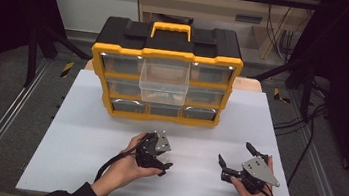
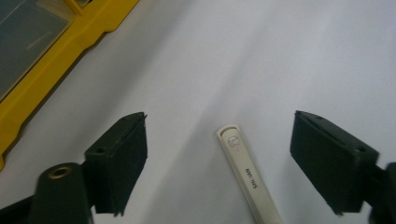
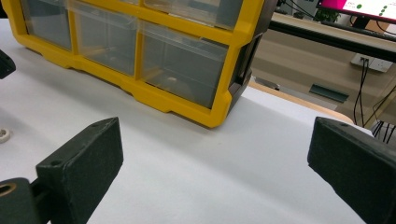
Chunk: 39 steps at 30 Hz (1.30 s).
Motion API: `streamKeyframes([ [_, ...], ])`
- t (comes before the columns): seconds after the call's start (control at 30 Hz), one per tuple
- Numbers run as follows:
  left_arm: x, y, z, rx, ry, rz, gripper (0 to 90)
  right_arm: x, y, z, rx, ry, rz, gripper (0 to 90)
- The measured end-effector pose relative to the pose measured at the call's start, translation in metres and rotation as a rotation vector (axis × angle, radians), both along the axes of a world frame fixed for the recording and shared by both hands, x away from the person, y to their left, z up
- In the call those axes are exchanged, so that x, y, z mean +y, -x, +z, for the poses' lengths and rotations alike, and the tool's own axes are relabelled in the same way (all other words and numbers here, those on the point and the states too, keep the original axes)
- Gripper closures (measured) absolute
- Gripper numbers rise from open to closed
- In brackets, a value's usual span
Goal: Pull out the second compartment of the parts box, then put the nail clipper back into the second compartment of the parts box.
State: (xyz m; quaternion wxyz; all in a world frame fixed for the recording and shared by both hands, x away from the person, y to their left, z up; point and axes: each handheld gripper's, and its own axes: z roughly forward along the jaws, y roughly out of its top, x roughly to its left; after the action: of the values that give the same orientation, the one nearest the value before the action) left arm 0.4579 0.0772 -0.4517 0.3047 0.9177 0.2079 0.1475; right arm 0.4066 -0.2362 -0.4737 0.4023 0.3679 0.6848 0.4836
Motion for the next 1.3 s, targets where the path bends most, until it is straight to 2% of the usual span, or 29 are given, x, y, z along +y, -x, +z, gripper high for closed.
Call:
streamKeyframes([
  [0.1,0.001,-0.002,-0.001,0.013,-0.017,0.018,26.8,0.000,0.000,0.000,0.002,-0.003,0.000,3.5],
  [0.33,0.002,-0.002,-0.002,0.045,-0.020,0.023,30.8,0.000,0.000,0.000,0.001,-0.002,-0.001,3.6],
  [0.67,0.003,-0.002,-0.001,0.057,-0.014,0.029,41.1,0.000,0.000,0.000,0.002,0.000,0.000,3.6],
  [0.83,0.003,-0.003,-0.003,0.081,-0.033,0.042,41.6,-0.001,0.000,0.000,0.004,-0.001,-0.002,3.7],
  [1.1,0.001,0.006,-0.005,0.119,-0.048,0.041,47.6,0.000,0.000,0.000,0.004,-0.001,0.002,3.7],
  [1.3,0.003,0.013,-0.010,0.117,-0.060,0.058,50.5,0.000,0.000,0.001,0.001,-0.002,-0.002,3.7],
])
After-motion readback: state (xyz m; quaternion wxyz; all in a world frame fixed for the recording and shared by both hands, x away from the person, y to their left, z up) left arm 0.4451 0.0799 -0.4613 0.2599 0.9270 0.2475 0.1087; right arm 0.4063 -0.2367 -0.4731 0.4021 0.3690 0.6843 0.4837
